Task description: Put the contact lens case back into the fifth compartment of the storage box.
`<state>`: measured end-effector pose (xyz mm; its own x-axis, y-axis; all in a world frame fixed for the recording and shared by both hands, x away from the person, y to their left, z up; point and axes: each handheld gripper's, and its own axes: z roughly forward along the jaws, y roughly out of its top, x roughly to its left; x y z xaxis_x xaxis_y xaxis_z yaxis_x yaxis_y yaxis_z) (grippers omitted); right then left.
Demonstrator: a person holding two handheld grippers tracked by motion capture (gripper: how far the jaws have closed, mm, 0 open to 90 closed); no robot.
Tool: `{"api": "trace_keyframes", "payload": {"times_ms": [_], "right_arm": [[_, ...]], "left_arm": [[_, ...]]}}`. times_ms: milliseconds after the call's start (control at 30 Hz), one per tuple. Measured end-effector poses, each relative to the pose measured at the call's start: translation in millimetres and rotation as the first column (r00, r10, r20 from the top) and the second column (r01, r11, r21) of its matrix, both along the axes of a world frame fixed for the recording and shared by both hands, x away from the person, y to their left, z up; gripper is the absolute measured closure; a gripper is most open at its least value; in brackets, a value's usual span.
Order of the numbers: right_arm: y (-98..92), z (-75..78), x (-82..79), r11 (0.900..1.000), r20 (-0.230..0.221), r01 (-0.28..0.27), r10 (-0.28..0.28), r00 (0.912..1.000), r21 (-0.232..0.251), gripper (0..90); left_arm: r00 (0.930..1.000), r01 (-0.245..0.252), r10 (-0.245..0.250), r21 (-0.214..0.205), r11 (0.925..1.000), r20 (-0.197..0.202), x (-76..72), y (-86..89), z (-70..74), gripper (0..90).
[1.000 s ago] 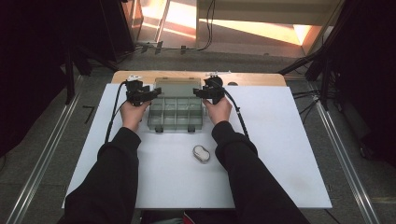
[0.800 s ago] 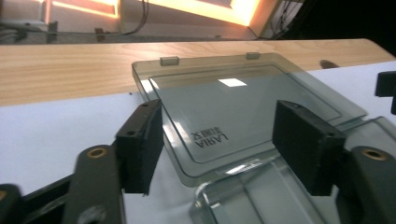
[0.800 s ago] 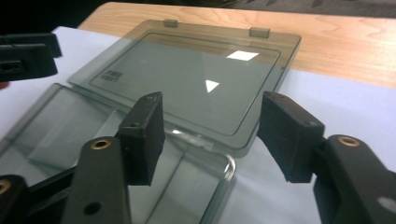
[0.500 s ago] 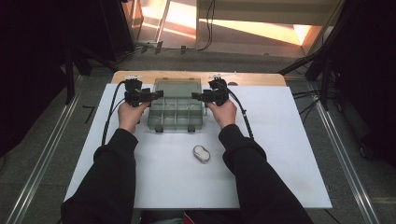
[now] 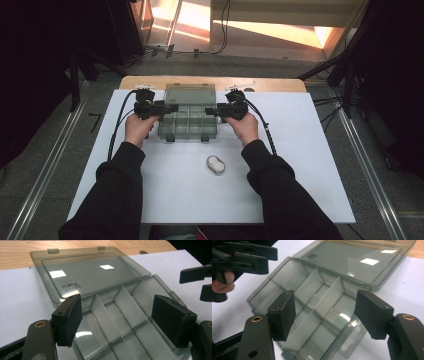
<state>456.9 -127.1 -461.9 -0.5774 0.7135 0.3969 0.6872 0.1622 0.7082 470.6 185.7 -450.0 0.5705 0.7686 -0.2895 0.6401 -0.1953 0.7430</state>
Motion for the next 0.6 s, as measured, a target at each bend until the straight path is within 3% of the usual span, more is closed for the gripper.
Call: {"api": "trace_keyframes", "payload": {"times_ms": [600], "right_arm": [[-23.2, 15.3, -40.8, 0.9956, 0.012, -0.089, 0.089, 0.996, 0.03, 27.3]], "left_arm": [[0.9953, 0.093, -0.093, -0.027, 0.9953, -0.026, -40.2, -6.8, 10.9, 24.7]]}}
